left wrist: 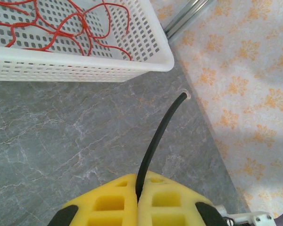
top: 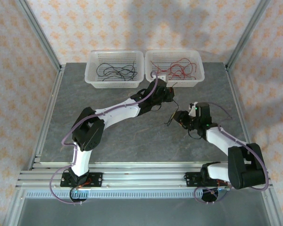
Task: Untangle the cables
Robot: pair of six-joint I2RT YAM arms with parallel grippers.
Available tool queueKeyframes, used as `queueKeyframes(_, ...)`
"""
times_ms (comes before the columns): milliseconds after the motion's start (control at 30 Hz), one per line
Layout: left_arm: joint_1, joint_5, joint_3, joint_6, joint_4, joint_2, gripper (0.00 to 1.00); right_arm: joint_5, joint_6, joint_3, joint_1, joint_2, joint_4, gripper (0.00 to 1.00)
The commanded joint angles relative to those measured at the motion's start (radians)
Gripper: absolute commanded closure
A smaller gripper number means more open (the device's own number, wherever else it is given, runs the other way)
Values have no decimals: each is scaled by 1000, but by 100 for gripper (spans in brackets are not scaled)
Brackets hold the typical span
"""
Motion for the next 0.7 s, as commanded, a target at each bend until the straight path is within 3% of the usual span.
queueKeyframes(0,-1,15,-8,3,36,-55,100,-3,-46,23,-35,-59,-30,61)
queueKeyframes(100,-2,21,-5,3,36,-52,100,-24,-47,17,-71,-85,-29,60)
queueKeyframes(667,-2,22,-12,7,39,-64,100,-116,32,-10,-77,91,132,58)
